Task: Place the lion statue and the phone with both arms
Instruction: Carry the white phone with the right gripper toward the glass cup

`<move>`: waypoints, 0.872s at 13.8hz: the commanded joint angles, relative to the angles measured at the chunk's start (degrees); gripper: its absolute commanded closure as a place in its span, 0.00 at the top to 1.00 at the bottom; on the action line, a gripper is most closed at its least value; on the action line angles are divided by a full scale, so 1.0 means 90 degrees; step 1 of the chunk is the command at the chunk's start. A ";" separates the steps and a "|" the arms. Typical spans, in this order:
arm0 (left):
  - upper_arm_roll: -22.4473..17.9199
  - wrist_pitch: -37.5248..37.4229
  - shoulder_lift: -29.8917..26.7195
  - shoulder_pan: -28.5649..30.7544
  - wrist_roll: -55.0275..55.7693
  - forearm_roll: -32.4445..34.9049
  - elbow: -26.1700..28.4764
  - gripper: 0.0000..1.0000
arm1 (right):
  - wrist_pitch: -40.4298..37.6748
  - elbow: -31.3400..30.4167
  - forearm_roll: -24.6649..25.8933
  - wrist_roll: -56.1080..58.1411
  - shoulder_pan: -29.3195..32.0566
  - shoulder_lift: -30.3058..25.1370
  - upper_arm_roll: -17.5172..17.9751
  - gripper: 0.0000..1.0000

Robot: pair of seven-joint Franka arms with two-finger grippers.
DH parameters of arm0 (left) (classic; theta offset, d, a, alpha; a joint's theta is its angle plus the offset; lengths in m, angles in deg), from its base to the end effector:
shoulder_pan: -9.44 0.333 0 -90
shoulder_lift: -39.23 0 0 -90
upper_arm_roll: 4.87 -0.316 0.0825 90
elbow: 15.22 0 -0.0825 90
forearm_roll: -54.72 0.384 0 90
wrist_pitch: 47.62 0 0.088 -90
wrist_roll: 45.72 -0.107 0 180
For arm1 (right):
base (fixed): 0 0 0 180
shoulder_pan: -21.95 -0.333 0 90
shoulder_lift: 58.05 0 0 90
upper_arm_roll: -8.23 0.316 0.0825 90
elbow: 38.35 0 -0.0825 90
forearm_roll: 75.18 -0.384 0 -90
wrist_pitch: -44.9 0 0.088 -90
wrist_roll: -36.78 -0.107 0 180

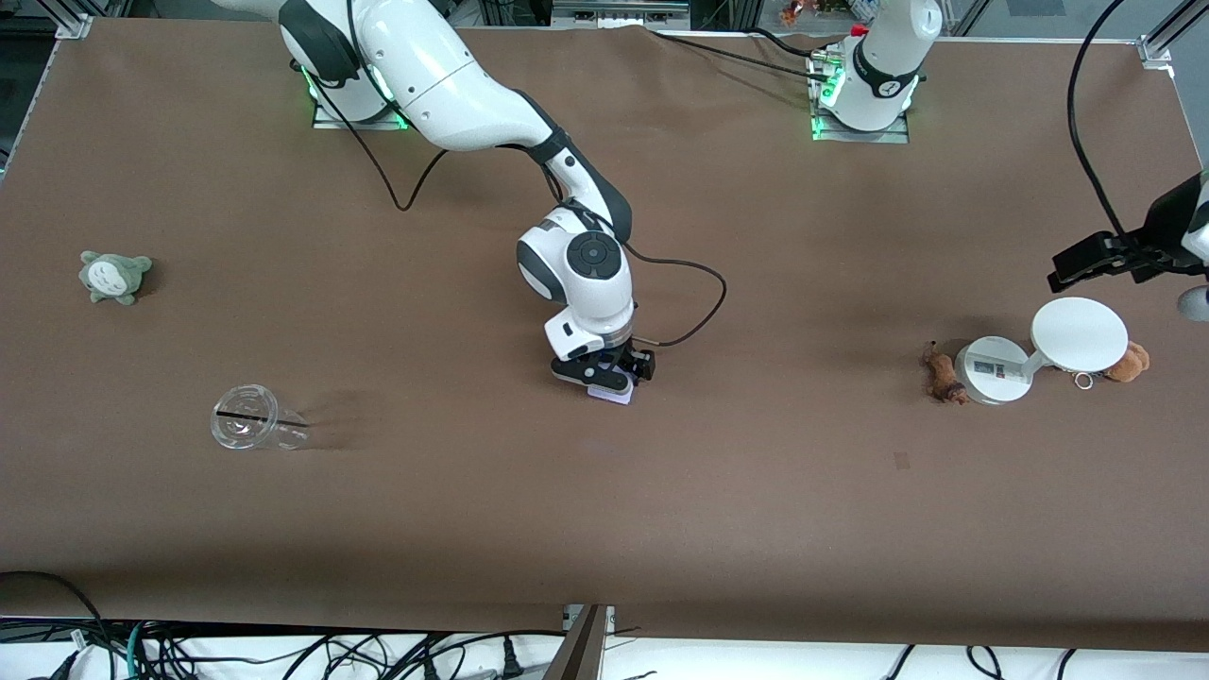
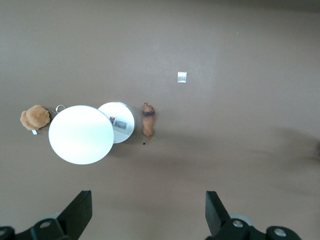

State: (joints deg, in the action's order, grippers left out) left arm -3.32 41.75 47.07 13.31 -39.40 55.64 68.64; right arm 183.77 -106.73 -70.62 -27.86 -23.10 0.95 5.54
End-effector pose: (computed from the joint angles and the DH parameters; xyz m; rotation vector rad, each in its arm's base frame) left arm 0.5941 0.0269 0.5954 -3.1183 -0.2356 0.0628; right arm 0.5663 0.5310 0.1707 -2.9870 0.4627 -0.2985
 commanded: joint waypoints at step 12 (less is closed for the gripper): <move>0.0072 -0.0134 0.0125 -0.0001 -0.0116 -0.0064 -0.0041 1.00 | -0.1738 -0.0710 -0.0895 0.4316 0.1781 -0.1525 -0.0073 0.57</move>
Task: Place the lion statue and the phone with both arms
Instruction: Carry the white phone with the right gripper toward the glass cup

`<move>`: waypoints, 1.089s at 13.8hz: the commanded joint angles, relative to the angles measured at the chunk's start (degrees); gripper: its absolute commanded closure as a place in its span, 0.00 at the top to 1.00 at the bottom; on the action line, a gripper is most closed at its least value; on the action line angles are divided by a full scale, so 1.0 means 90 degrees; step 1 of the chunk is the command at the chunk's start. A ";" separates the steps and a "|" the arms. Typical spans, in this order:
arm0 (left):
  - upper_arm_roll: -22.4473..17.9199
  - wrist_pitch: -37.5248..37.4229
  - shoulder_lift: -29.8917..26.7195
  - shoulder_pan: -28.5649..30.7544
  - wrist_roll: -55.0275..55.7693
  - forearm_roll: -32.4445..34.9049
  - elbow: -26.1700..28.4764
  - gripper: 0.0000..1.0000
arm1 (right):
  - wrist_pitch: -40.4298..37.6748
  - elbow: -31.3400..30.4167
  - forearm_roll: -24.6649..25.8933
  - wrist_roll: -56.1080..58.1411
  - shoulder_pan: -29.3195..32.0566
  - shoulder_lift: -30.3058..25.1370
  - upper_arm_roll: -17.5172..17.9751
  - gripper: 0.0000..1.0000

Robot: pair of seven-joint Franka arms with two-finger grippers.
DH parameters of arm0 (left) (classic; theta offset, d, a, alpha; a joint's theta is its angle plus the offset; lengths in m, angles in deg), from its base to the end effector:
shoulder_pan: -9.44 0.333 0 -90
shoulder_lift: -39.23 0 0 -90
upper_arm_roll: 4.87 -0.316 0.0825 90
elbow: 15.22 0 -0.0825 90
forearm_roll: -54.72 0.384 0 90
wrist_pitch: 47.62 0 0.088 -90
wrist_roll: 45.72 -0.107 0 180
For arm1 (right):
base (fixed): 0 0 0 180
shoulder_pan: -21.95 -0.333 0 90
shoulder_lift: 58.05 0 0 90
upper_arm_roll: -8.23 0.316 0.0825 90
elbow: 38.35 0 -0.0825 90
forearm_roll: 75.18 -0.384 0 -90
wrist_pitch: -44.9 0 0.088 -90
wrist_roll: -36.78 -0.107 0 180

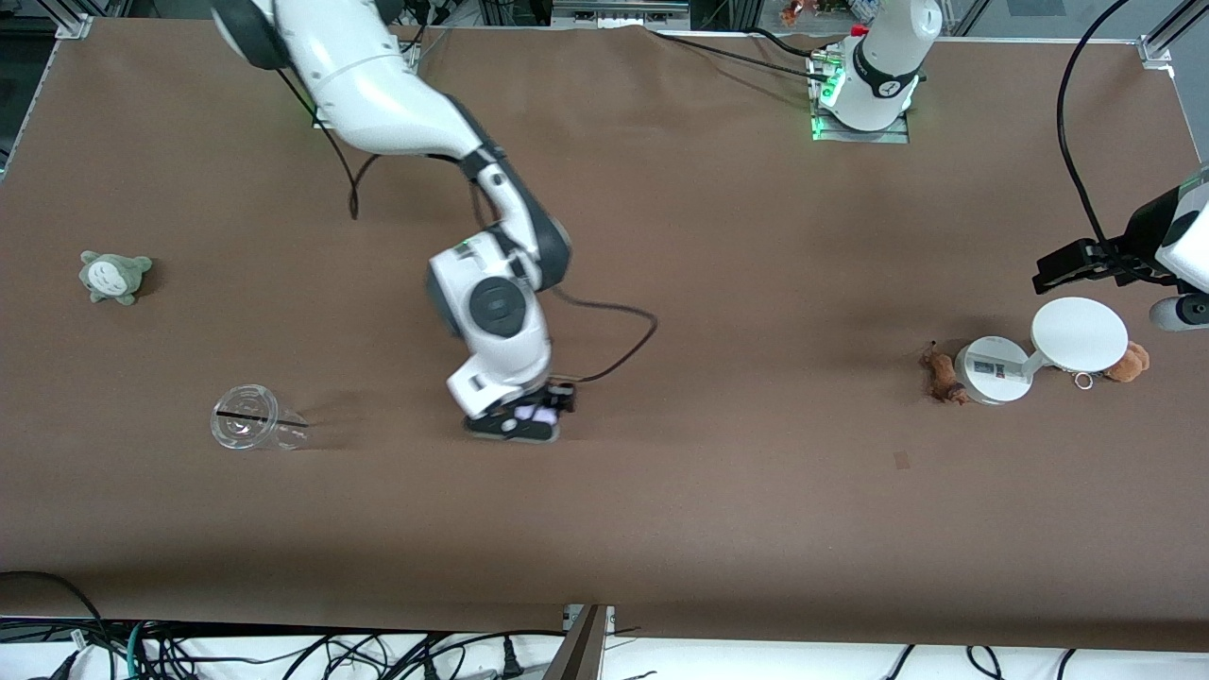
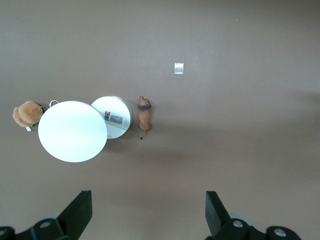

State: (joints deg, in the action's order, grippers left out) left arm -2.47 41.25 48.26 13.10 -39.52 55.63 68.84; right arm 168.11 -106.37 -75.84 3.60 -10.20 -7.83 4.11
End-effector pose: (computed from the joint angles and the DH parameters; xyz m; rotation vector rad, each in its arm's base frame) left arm 0.5986 0.0168 0.5807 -3.1204 -0.2034 0.1143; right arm 0.6717 0.3764 0.2649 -3.1288 0.1056 -0.1549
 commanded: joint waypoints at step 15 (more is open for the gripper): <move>-0.0062 -0.0079 0.0051 0.0022 -0.0073 -0.0277 -0.0072 1.00 | 0.1251 -0.2364 -0.0375 0.3353 0.1804 -0.0883 0.0086 0.60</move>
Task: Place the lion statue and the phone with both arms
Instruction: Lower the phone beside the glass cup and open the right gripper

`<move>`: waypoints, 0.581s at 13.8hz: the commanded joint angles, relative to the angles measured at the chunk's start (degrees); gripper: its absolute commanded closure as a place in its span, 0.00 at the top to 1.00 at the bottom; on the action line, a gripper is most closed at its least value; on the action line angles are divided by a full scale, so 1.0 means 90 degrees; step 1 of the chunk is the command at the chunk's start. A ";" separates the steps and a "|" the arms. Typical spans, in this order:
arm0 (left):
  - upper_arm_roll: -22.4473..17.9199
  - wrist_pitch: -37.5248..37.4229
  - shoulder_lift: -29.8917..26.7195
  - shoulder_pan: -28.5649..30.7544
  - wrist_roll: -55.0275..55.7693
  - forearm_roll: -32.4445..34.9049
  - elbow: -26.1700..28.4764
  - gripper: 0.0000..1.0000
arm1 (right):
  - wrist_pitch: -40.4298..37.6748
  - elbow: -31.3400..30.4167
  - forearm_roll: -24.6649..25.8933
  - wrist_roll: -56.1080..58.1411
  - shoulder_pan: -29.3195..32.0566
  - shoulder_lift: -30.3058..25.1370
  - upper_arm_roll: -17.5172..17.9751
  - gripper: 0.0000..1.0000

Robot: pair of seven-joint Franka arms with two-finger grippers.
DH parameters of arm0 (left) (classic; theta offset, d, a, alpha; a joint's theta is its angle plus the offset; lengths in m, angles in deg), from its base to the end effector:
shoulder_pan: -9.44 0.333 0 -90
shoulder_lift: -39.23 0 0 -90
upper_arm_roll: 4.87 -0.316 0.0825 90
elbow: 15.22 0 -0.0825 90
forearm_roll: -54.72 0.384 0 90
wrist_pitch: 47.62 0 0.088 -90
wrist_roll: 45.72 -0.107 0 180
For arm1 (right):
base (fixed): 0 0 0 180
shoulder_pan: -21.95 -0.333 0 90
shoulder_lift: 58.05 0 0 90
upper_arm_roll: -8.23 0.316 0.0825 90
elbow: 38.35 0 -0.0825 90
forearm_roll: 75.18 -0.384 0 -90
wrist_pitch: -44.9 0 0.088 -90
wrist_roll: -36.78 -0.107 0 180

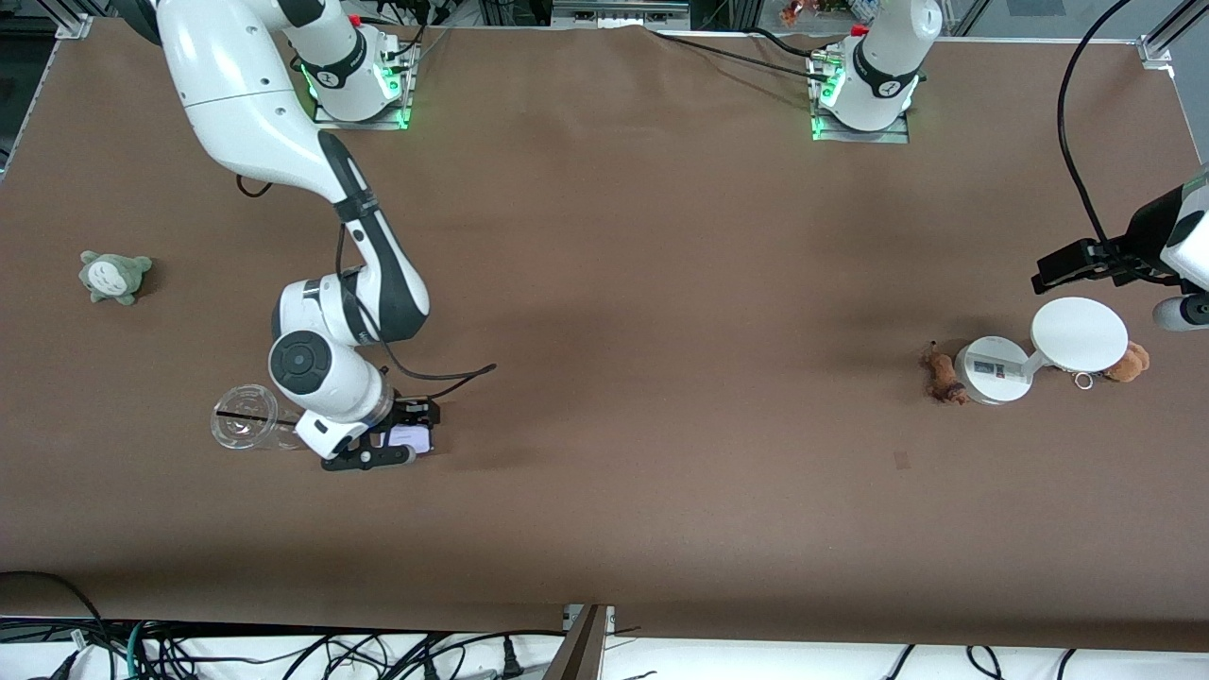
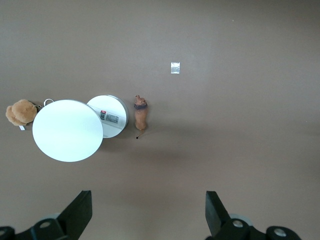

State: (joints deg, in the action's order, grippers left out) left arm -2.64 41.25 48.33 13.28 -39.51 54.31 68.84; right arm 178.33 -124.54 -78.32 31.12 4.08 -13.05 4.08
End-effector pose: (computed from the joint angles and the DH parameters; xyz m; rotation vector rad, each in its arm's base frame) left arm 0.5989 0.0179 0.5800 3.1217 0.2140 -0.1178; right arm 0.6946 0.1794 0.2049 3.1316 0.1976 0.0668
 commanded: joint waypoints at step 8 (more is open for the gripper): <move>-0.0053 -0.0099 0.0151 -0.0007 -0.0074 -0.0053 -0.0356 1.00 | 0.0253 -0.0482 -0.0099 0.0316 0.0403 -0.0312 0.0119 1.00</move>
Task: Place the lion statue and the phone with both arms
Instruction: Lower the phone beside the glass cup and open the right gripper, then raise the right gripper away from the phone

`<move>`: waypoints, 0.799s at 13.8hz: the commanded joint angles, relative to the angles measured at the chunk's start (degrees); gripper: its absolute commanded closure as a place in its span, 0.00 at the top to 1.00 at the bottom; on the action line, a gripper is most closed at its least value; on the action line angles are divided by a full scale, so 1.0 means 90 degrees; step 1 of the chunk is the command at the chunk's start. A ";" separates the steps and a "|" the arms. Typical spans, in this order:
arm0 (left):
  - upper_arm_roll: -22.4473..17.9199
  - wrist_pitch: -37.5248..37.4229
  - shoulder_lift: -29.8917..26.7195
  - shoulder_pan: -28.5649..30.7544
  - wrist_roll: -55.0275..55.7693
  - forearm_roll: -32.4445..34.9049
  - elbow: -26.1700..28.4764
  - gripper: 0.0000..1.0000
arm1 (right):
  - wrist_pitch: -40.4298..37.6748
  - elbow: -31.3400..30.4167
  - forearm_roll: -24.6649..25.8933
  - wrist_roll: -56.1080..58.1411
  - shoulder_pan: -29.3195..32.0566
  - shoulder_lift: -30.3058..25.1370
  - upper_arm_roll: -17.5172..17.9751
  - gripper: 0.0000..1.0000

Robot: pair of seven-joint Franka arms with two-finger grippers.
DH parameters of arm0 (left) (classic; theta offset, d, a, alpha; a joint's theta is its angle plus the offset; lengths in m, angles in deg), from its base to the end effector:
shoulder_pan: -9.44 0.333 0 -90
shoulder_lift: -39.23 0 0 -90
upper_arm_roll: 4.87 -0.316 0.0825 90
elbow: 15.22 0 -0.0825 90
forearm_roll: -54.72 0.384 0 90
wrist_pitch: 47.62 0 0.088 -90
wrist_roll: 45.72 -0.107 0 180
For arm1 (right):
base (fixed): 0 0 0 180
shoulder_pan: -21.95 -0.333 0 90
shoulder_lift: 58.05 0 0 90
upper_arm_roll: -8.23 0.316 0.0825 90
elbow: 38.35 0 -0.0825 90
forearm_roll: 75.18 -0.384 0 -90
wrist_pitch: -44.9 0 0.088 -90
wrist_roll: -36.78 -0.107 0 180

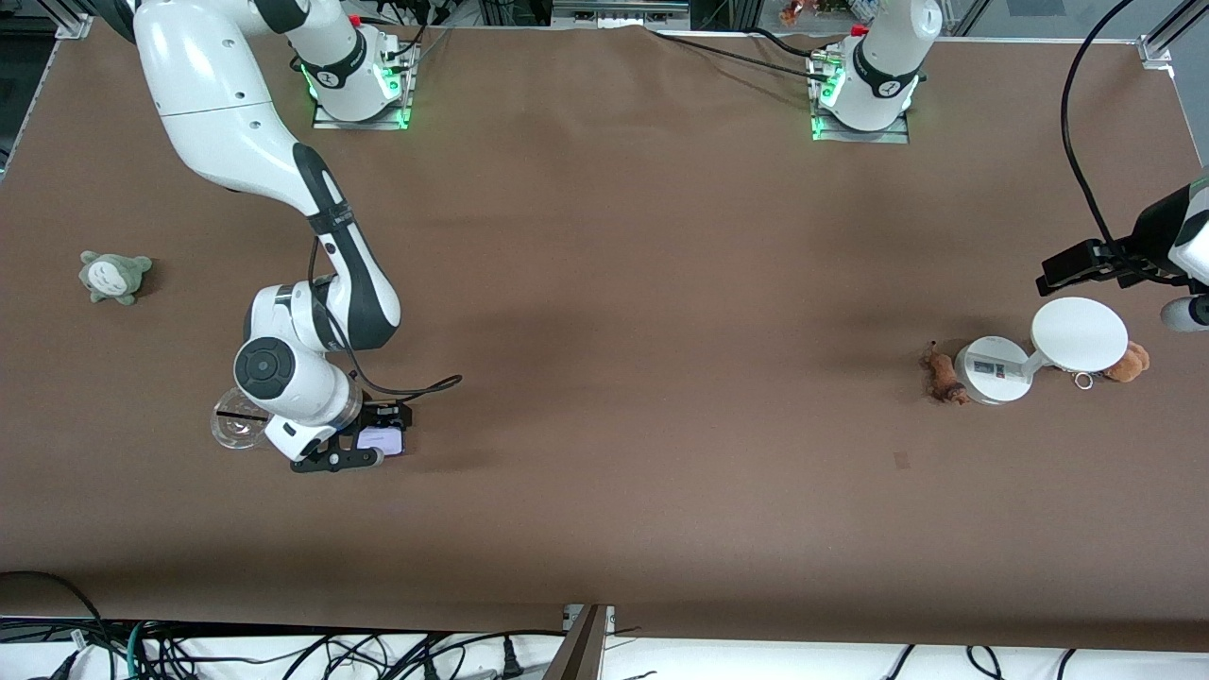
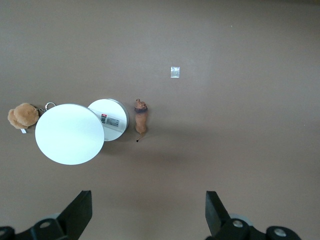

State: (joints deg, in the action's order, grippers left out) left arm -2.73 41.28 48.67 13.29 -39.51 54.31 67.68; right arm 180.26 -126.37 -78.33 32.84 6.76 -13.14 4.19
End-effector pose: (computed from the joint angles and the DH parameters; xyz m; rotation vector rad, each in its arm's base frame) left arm 0.6014 0.0190 0.5859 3.1217 0.2167 -0.0945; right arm 0.6964 0.1459 0.1953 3.1322 0.1712 0.0715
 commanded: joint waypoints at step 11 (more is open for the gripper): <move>-0.0052 -0.0101 0.0123 0.0002 -0.0104 -0.0111 -0.0226 1.00 | -0.2496 -0.0463 -0.0294 -0.0001 0.0154 -0.2955 -0.0127 1.00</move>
State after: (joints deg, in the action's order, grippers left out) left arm -2.96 41.28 48.90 13.29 -39.51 54.31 67.49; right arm 163.12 -127.18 -79.76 32.82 7.86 -32.48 2.92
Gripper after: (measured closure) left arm 0.000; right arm 0.000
